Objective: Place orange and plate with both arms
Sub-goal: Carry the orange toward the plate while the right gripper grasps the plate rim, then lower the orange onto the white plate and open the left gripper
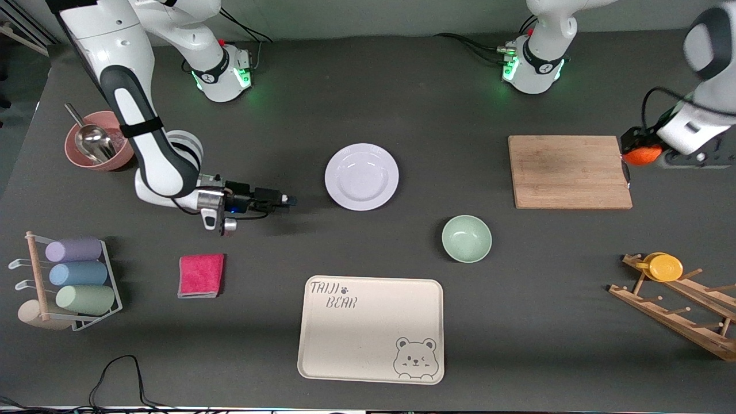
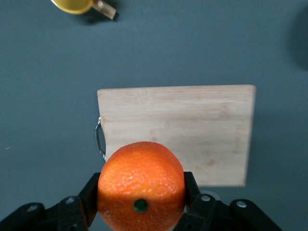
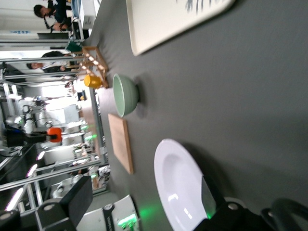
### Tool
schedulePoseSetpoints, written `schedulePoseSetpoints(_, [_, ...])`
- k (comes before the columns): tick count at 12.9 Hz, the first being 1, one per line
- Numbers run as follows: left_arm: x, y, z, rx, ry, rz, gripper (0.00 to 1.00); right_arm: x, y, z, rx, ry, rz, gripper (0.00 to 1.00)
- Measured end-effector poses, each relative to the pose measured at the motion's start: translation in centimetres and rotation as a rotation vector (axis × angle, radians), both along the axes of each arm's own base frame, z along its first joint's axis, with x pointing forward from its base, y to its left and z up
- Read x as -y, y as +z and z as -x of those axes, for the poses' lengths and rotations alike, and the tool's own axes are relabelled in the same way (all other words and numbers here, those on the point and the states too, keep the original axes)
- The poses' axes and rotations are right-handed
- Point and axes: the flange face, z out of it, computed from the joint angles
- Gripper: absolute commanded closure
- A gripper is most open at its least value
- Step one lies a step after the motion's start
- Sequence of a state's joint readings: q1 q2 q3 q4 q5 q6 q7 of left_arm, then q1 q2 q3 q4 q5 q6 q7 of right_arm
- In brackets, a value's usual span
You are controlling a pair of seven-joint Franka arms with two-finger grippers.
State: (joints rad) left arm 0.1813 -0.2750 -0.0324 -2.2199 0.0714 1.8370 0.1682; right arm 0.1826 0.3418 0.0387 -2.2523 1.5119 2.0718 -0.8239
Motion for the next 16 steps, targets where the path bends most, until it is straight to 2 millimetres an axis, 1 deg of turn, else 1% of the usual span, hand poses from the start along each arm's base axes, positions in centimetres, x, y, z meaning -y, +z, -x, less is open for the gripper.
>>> schedulePoseSetpoints(1, [0.8,3.0,-0.2,0.003,-0.007,0.009,0.59,-0.6,-0.6,1.0,-0.011,0.006,-0.027,0.0])
schedulePoseSetpoints(2, [1.7,5.2,-0.4,0.009,-0.014,0.028,0.59,-1.0,-1.0,1.8,-0.009,0.022,-0.05,0.0])
schedulePoseSetpoints(3, [3.0,6.4,-0.6,0.015,-0.018,0.055,0.59,-1.2,-1.6,2.5,0.012,0.045,-0.062,0.0])
schedulePoseSetpoints(4, [4.8,6.8,-0.9,0.021,-0.021,0.072,0.59,-1.2,-2.2,3.0,0.042,0.07,-0.07,0.0])
schedulePoseSetpoints(5, [7.4,6.8,-1.2,0.019,-0.014,0.077,0.59,-1.2,-3.0,3.6,0.065,0.092,-0.076,0.0])
schedulePoseSetpoints(6, [11.0,6.4,-1.4,0.015,-0.006,0.078,0.59,-1.2,-3.8,4.1,0.082,0.112,-0.086,0.0])
schedulePoseSetpoints(7, [15.3,5.9,-1.3,0.014,0.006,0.073,0.59,-1.2,-4.6,4.6,0.103,0.131,-0.088,0.0])
schedulePoseSetpoints(8, [20.1,5.3,-1.0,0.023,0.023,0.061,0.6,-1.2,-5.4,5.1,0.119,0.147,-0.094,0.0])
schedulePoseSetpoints(10, [30.3,3.5,0.8,0.061,0.062,0.036,0.61,-1.2,-6.5,6.3,0.11,0.167,-0.119,0.0])
schedulePoseSetpoints(11, [34.8,2.3,1.9,0.082,0.088,0.039,0.61,-1.2,-6.8,6.8,0.111,0.176,-0.131,0.0])
schedulePoseSetpoints(13, [41.8,0.0,4.3,0.112,0.134,0.078,0.62,-1.0,-7.3,7.5,0.135,0.192,-0.143,0.0])
schedulePoseSetpoints(14, [44.7,-1.1,5.6,0.12,0.147,0.098,0.62,-0.9,-7.5,7.7,0.138,0.194,-0.148,0.0])
schedulePoseSetpoints(16, [49.6,-3.9,8.4,0.139,0.158,0.097,0.62,-0.4,-7.8,7.8,0.14,0.188,-0.146,0.0])
